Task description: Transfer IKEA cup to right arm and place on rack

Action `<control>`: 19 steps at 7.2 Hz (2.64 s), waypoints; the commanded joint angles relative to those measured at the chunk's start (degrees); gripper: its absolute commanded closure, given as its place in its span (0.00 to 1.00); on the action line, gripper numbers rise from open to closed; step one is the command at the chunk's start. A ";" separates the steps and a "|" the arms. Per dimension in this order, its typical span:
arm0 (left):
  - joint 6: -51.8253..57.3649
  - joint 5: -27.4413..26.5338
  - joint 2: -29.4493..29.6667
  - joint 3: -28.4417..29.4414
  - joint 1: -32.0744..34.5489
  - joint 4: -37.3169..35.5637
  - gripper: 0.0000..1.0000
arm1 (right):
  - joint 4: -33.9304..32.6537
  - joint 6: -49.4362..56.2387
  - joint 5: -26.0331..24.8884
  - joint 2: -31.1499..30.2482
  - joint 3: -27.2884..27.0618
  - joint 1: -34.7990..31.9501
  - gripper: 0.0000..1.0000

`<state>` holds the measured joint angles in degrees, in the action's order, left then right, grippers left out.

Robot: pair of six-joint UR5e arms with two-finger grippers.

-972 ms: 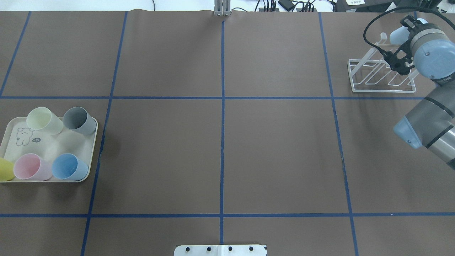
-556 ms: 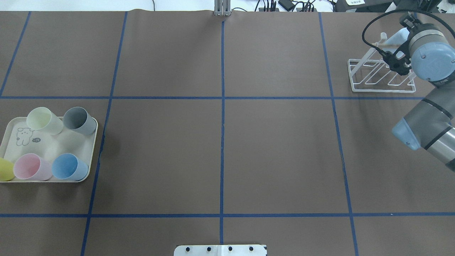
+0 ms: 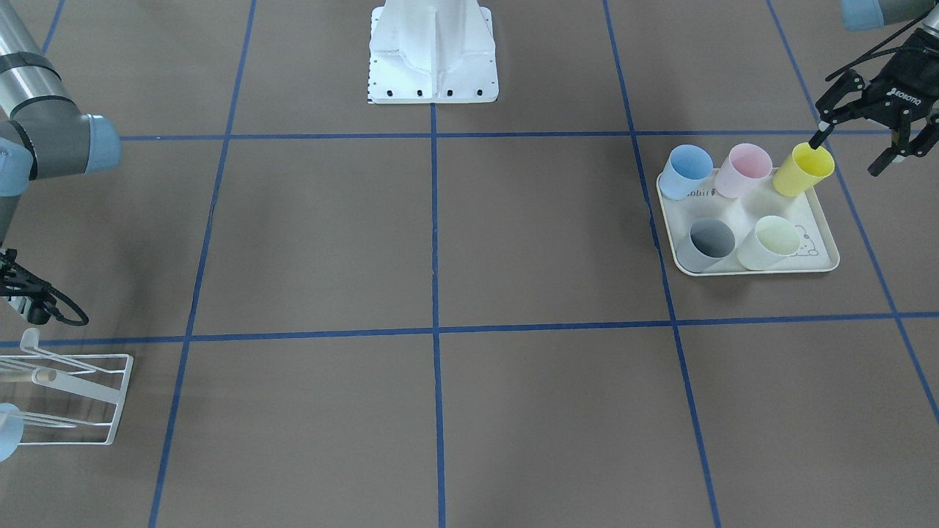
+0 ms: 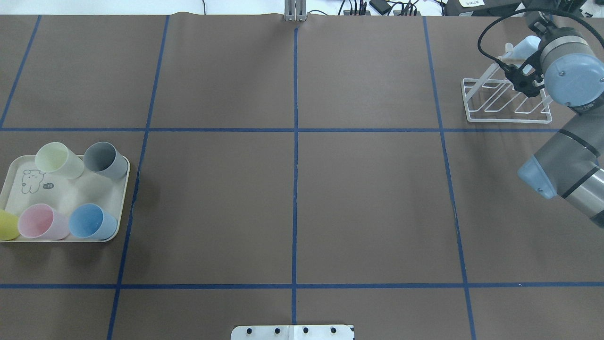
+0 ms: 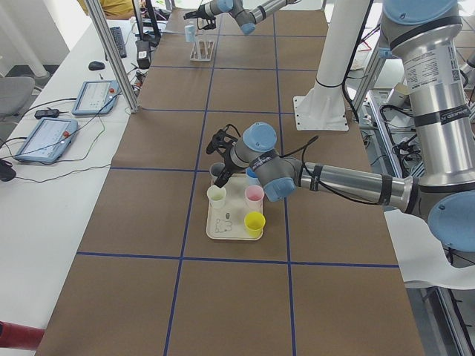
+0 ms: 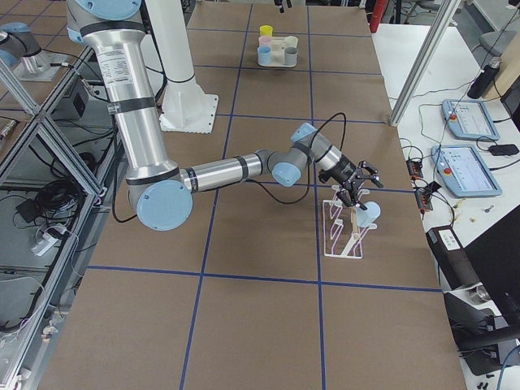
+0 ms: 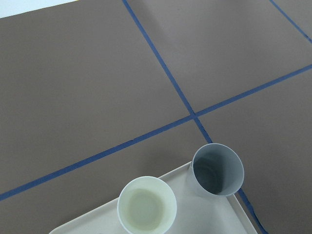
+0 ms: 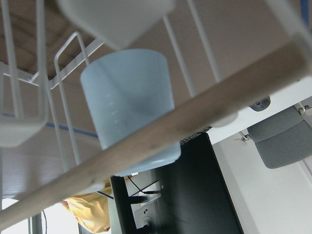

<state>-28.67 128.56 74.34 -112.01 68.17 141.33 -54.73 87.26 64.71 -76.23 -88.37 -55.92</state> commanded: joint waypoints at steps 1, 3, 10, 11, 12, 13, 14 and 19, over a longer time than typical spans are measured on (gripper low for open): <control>0.19 -0.33 -0.07 0.12 0.03 0.00 0.00 | -0.38 -16.45 9.48 -0.05 -4.42 -0.85 0.01; 0.02 -0.59 -0.16 0.12 0.03 0.00 0.00 | -0.55 -47.40 20.49 -3.55 -12.74 -0.77 0.01; -13.57 -11.28 4.21 14.70 -4.25 13.35 0.00 | 0.68 -106.58 36.27 -5.33 -24.92 10.12 0.00; -17.78 -15.84 5.62 15.41 -8.19 13.36 0.00 | 0.68 -106.68 36.19 -5.33 -25.01 10.56 0.00; -21.04 -19.80 6.33 16.11 -11.89 13.36 0.00 | 0.68 -106.68 36.19 -5.33 -24.92 10.74 0.00; -21.34 -21.76 6.52 16.73 -13.49 13.53 0.00 | 0.68 -106.68 36.10 -5.33 -24.92 10.74 0.00; -21.25 -23.43 6.43 17.35 -14.72 13.54 0.00 | 0.68 -106.68 36.10 -5.33 -24.92 10.83 0.00; -20.81 -26.52 6.25 18.41 -16.76 13.80 0.74 | 0.68 -106.68 36.19 -5.15 -25.01 10.83 0.00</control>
<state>-49.70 102.19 80.67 -93.69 51.48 155.11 -54.06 -19.42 100.90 -81.48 -113.36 -45.09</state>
